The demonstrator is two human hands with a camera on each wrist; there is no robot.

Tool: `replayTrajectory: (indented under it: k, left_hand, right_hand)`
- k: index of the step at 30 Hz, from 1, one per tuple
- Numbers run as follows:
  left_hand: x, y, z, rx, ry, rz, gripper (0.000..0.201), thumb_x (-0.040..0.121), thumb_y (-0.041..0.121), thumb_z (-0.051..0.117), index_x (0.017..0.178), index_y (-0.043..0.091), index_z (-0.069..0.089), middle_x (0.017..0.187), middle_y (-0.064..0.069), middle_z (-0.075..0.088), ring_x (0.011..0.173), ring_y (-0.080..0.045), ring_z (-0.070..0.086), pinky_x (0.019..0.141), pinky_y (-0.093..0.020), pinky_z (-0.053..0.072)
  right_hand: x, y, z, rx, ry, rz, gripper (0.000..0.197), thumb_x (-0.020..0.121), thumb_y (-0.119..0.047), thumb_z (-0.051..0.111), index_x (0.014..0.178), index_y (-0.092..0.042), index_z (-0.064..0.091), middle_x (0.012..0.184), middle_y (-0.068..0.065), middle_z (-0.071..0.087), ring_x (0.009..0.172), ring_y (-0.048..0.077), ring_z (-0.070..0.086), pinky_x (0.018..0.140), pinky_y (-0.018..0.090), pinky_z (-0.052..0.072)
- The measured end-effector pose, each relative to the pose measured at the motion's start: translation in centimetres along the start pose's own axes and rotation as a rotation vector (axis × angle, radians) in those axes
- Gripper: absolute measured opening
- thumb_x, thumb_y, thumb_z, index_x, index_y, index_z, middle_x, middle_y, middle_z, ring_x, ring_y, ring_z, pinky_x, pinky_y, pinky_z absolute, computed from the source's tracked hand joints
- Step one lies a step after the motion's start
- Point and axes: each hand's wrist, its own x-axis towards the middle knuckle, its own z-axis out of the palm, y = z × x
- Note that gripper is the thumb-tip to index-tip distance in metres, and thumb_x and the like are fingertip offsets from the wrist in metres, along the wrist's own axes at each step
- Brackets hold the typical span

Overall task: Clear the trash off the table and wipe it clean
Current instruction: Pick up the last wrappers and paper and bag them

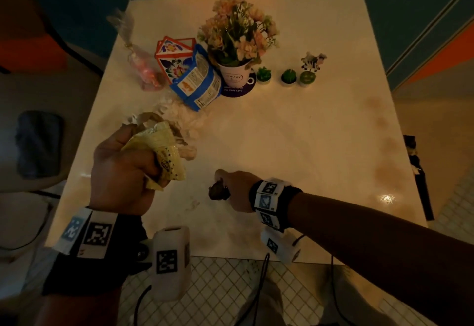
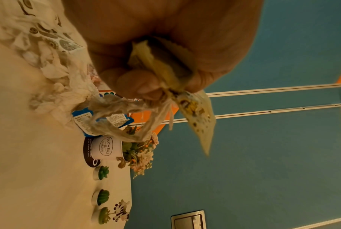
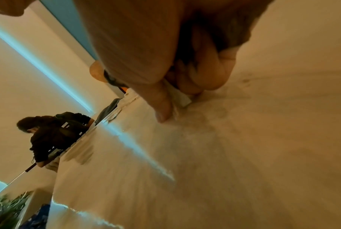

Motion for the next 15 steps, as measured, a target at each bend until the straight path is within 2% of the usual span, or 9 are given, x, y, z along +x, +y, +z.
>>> replayTrajectory:
  k: [2,4,8,11,12,13,14,15]
  left_hand:
    - [0.0,0.0,0.2,-0.008,0.005,0.009,0.049,0.041,-0.012,0.037,0.076,0.009,0.065,0.057,-0.020,0.053,0.038,-0.032,0.048,0.037,-0.018,0.033]
    - [0.0,0.0,0.5,-0.014,0.003,0.015,0.048,0.041,-0.011,0.036,0.067,0.015,0.068,0.047,-0.011,0.048,0.032,-0.023,0.041,0.035,-0.017,0.032]
    - [0.0,0.0,0.6,-0.004,0.002,0.001,0.048,0.042,-0.010,0.037,0.068,0.015,0.069,0.048,-0.011,0.051,0.034,-0.024,0.044,0.037,-0.017,0.033]
    - [0.1,0.2,1.0,0.008,0.005,0.000,0.048,0.042,-0.010,0.039,0.071,0.014,0.069,0.056,-0.015,0.055,0.041,-0.027,0.049,0.038,-0.020,0.033]
    - [0.1,0.3,1.3,0.013,-0.002,-0.003,0.048,0.043,-0.011,0.038,0.071,0.015,0.068,0.057,-0.014,0.057,0.041,-0.028,0.051,0.038,-0.019,0.033]
    - [0.1,0.3,1.8,0.018,-0.005,-0.006,0.050,0.045,-0.013,0.036,0.071,0.015,0.068,0.058,-0.013,0.059,0.041,-0.029,0.054,0.038,-0.019,0.032]
    - [0.0,0.5,2.4,0.026,-0.002,-0.009,0.053,0.048,-0.017,0.032,0.071,0.015,0.067,0.057,-0.012,0.060,0.040,-0.027,0.057,0.038,-0.018,0.031]
    - [-0.1,0.6,3.2,0.034,-0.001,-0.012,0.055,0.052,-0.021,0.028,0.073,0.014,0.066,0.055,-0.010,0.060,0.040,-0.026,0.058,0.038,-0.018,0.031]
  right_hand:
    - [0.2,-0.1,0.1,-0.028,0.015,0.003,0.047,0.092,-0.005,0.049,0.136,-0.014,0.035,0.094,0.009,0.052,0.082,0.030,0.052,0.069,0.037,0.039]
    - [0.5,0.0,0.3,-0.055,0.025,0.016,0.040,0.093,-0.007,0.048,0.132,-0.011,0.043,0.115,0.013,0.057,0.100,0.034,0.056,0.077,0.039,0.043]
    - [0.5,0.5,0.2,-0.021,0.054,0.037,0.038,0.095,-0.007,0.046,0.132,-0.010,0.046,0.129,0.015,0.054,0.114,0.035,0.054,0.090,0.042,0.044]
    - [-0.9,2.8,-1.5,0.277,0.197,0.046,0.039,0.096,-0.012,0.050,0.135,-0.016,0.050,0.141,0.007,0.049,0.131,0.026,0.045,0.105,0.035,0.036]
    - [-1.7,4.1,-2.4,0.353,0.275,0.048,0.034,0.095,-0.014,0.054,0.128,-0.018,0.055,0.136,0.006,0.053,0.128,0.022,0.046,0.104,0.031,0.035]
    - [-2.9,5.6,-3.3,0.408,0.357,0.062,0.022,0.093,-0.014,0.058,0.114,-0.020,0.062,0.122,0.007,0.060,0.118,0.020,0.052,0.098,0.029,0.037]
    - [-4.2,7.3,-4.2,0.469,0.425,0.089,0.009,0.091,-0.014,0.061,0.096,-0.021,0.064,0.100,0.008,0.063,0.102,0.020,0.055,0.087,0.028,0.040]
    - [-5.9,8.9,-5.2,0.547,0.479,0.130,0.008,0.089,-0.014,0.063,0.083,-0.019,0.062,0.082,0.008,0.060,0.085,0.021,0.056,0.077,0.030,0.041]
